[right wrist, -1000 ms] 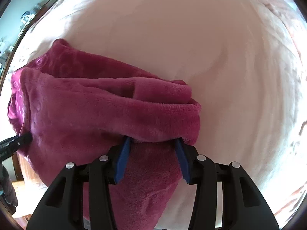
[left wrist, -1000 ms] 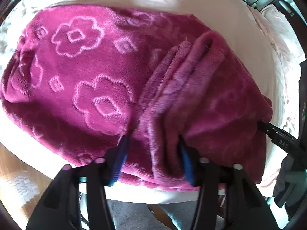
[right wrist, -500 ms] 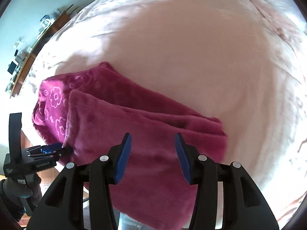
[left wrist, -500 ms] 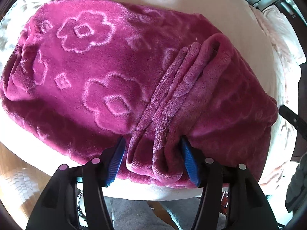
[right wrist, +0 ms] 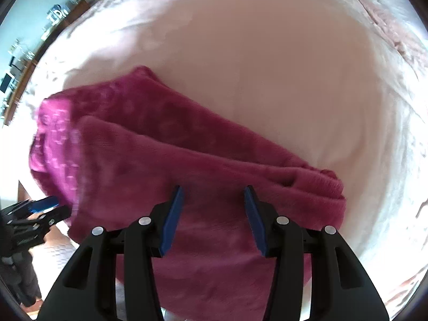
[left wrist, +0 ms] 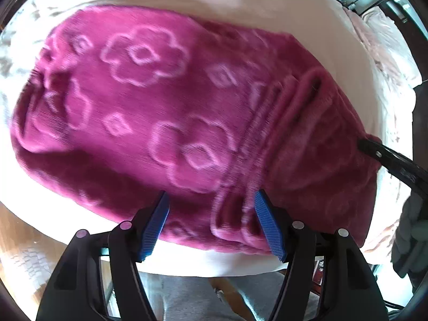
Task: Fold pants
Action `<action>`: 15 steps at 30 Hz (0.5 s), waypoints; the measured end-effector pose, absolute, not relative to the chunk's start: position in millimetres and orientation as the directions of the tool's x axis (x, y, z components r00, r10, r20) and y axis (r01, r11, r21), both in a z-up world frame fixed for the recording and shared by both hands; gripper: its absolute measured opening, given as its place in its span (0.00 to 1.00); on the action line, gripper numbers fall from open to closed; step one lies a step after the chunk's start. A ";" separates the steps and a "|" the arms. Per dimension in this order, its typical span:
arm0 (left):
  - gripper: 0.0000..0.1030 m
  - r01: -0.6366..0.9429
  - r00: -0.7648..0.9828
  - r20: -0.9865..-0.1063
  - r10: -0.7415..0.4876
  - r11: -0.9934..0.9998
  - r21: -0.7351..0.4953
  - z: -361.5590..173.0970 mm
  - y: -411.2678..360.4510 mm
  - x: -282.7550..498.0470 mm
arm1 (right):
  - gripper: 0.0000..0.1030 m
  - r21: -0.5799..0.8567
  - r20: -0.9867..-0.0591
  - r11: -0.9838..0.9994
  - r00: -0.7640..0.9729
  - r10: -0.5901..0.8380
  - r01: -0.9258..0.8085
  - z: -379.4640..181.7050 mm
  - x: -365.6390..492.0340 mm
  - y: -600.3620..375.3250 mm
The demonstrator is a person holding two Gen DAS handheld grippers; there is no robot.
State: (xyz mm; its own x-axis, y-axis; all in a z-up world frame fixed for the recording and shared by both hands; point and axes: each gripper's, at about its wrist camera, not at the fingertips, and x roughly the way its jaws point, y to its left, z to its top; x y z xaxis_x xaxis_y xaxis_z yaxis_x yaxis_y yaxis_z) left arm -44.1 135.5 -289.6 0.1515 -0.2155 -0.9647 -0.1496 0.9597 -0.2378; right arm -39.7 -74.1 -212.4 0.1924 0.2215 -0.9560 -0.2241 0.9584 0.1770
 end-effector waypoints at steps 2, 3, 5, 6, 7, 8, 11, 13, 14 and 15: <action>0.64 -0.165 0.166 -0.965 -0.203 0.959 -0.230 -284.6 151.3 -42.4 | 0.47 0.194 -0.950 0.950 0.196 0.244 -0.244 -203.2 -46.2 -62.0; 0.64 -0.176 0.172 -0.965 -0.197 0.958 -0.227 -282.5 160.5 -41.5 | 0.47 0.207 -0.946 0.943 0.193 0.261 -0.260 -199.3 -49.6 -52.7; 0.64 -0.192 0.185 -0.965 -0.186 0.956 -0.221 -278.0 176.4 -40.0 | 0.47 0.228 -0.940 0.930 0.182 0.287 -0.289 -195.2 -53.5 -35.1; 0.64 -0.197 0.190 -0.965 -0.180 0.956 -0.217 -276.1 183.4 -39.4 | 0.47 0.239 -0.937 0.921 0.175 0.301 -0.307 -194.1 -54.4 -22.5; 0.64 -0.201 0.195 -0.966 -0.172 0.957 -0.211 -273.7 189.9 -38.8 | 0.47 0.244 -0.936 0.913 0.168 0.310 -0.326 -193.7 -54.6 -10.0; 0.64 -0.203 0.201 -0.966 -0.160 0.958 -0.201 -271.5 197.2 -38.2 | 0.48 0.247 -0.935 0.909 0.165 0.315 -0.336 -192.9 -54.4 -4.0; 0.64 -0.205 0.216 -0.967 -0.137 0.962 -0.182 -265.2 218.7 -36.4 | 0.48 0.243 -0.934 0.896 0.159 0.319 -0.371 -194.1 -52.3 27.0; 0.64 -0.208 0.227 -0.966 -0.124 0.963 -0.173 -261.0 234.5 -36.0 | 0.48 0.231 -0.936 0.892 0.161 0.313 -0.388 -197.2 -47.7 44.3; 0.64 -0.208 0.230 -0.966 -0.119 0.964 -0.168 -259.3 239.3 -36.6 | 0.48 0.226 -0.937 0.893 0.162 0.308 -0.390 -198.9 -46.4 45.9; 0.64 -0.208 0.233 -0.966 -0.110 0.965 -0.161 -257.7 245.3 -36.6 | 0.48 0.219 -0.941 0.895 0.159 0.300 -0.390 -204.4 -41.0 52.0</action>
State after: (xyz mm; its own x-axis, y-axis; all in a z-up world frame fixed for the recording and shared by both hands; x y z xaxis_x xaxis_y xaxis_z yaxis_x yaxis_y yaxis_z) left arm -36.6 245.3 -257.7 0.2334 -0.1105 -0.9661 -0.2085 0.9647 -0.1607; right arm -41.0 52.0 -204.4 0.1593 0.2996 -0.9407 -0.3895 0.8946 0.2189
